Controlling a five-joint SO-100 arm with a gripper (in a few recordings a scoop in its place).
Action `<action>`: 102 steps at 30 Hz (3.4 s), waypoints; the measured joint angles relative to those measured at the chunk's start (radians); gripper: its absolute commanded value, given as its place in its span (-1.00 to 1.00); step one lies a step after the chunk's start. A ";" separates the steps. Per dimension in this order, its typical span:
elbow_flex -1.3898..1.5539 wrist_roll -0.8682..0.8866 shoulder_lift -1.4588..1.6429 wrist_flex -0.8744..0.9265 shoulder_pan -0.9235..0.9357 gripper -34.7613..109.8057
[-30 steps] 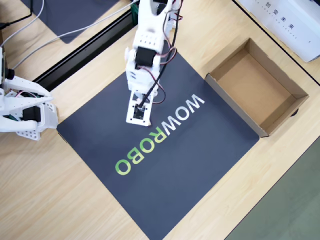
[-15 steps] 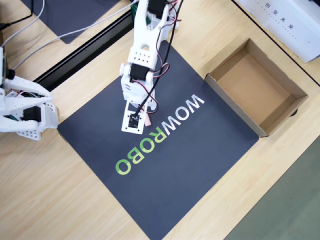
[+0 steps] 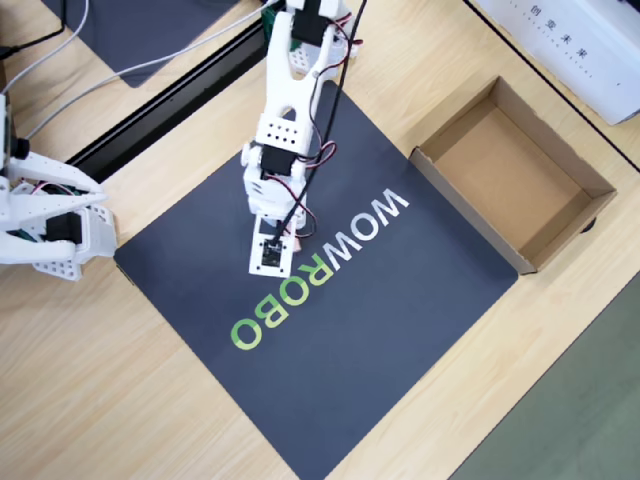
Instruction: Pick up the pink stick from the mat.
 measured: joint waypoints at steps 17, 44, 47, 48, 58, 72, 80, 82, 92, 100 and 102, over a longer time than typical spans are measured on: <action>0.000 0.048 0.091 0.029 -0.086 -0.48; -0.021 0.347 0.528 0.213 -0.850 -0.48; -0.072 0.402 0.483 0.239 -0.943 -0.48; -0.086 0.419 0.465 0.255 -0.973 -0.48; -0.278 0.471 0.242 0.296 -1.147 -0.48; -0.374 0.471 0.057 0.295 -1.181 -0.47; -0.376 0.471 0.055 0.295 -1.180 0.11; -0.376 0.471 0.046 0.295 -1.181 0.11; -0.380 0.471 0.037 0.301 -1.177 -0.40; -0.380 0.488 0.049 0.301 -1.172 -0.52; -0.380 0.488 0.074 0.301 -1.173 -0.52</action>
